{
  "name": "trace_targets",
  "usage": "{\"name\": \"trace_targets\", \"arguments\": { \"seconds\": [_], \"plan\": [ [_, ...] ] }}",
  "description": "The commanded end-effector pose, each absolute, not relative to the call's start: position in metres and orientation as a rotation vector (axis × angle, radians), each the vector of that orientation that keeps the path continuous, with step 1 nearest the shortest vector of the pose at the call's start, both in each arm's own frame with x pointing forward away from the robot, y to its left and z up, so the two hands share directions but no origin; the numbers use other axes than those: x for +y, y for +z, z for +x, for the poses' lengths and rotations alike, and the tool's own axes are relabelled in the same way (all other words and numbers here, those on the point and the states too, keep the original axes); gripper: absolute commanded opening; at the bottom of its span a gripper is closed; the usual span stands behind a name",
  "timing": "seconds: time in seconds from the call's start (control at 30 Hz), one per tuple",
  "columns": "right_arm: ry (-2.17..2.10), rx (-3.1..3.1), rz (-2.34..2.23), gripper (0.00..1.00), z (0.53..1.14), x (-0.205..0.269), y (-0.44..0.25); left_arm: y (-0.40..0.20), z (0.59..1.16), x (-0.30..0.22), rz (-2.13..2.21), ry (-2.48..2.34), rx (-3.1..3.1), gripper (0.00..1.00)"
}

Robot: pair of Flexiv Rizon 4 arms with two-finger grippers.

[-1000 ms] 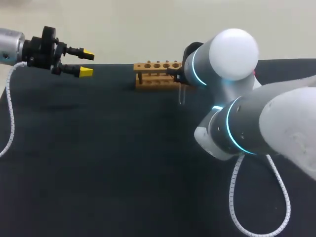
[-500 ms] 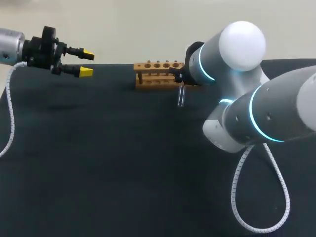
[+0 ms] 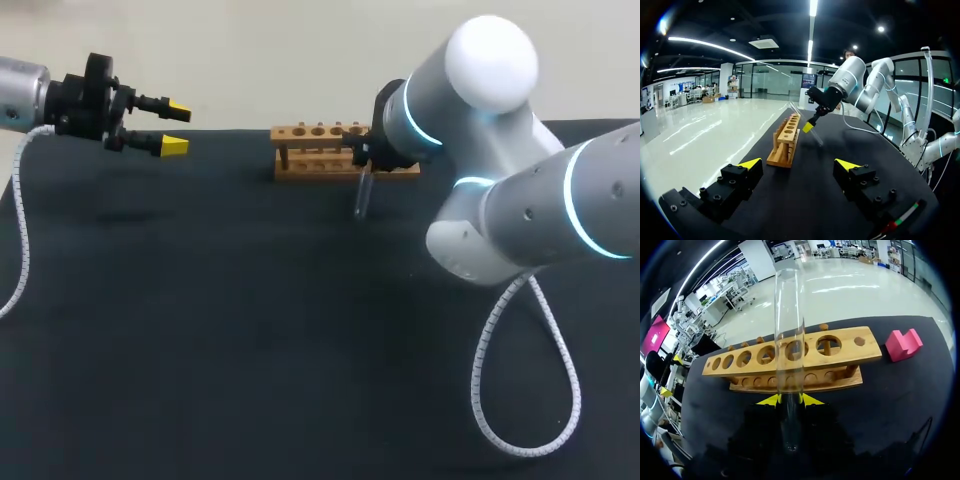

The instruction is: Grasp the test tube, adjust it, and insert it.

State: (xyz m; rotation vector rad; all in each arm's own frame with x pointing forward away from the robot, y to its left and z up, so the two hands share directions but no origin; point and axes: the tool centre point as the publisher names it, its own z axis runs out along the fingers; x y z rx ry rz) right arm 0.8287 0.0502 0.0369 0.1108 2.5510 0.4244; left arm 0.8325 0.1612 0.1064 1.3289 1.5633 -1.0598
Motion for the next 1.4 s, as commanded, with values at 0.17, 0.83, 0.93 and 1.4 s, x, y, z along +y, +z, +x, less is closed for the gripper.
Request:
{"name": "trace_targets", "arguments": {
  "seconds": [0.17,0.83,0.93,1.4],
  "plan": [
    [0.426,2.623,0.115,0.00,0.823,0.051,0.042,0.106,0.835,0.162,1.334,-1.066,1.560,1.00],
    [0.361,2.522,0.172,0.00,0.803,0.044,0.061,0.106,0.835,0.162,1.334,-1.066,1.560,1.00],
    [0.354,2.507,0.176,0.00,0.802,0.042,0.066,0.106,0.835,0.162,1.334,-1.066,1.560,1.00],
    [0.332,2.352,0.157,0.00,0.790,0.033,0.110,0.106,0.835,0.162,1.334,-1.066,1.560,1.00]
  ]
}}
